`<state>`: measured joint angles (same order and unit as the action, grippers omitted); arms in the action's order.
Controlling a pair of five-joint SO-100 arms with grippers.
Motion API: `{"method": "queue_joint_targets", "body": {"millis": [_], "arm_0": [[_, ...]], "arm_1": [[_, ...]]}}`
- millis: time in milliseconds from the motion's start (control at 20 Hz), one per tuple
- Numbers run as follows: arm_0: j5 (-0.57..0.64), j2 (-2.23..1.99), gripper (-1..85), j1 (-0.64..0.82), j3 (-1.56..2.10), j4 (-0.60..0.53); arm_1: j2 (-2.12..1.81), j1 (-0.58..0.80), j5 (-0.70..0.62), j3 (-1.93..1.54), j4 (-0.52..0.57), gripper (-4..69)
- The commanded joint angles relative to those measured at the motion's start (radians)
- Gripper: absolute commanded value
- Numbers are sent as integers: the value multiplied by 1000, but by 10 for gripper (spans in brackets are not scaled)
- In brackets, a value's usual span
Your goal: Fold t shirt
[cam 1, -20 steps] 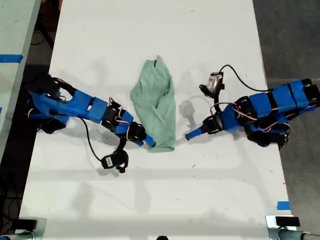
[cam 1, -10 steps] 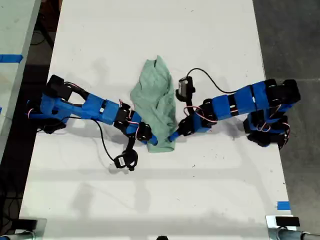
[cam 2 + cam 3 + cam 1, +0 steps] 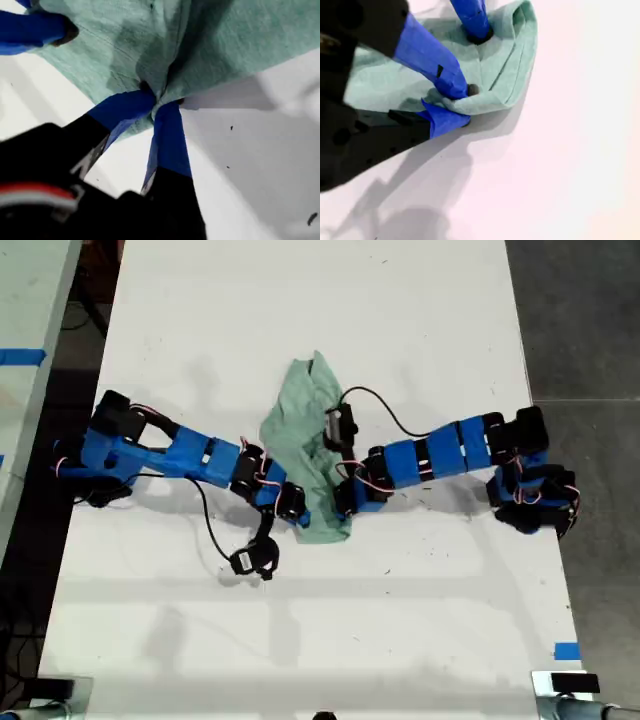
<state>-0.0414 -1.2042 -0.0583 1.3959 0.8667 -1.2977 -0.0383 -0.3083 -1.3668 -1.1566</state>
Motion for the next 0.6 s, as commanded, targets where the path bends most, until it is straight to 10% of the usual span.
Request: {"method": "queue_joint_targets", "body": {"millis": [0, 150, 550], "arm_0": [[8, -3, -2, -32, -184, 120], [15, -81, -2, 17, -305, 276], [147, -262, 28, 520, -290, 497]], "arm_1": [[-8, -41, 25, 247, -170, 11], [-54, 14, -6, 463, -299, 11], [-32, 532, -179, 474, -221, 11]]}}
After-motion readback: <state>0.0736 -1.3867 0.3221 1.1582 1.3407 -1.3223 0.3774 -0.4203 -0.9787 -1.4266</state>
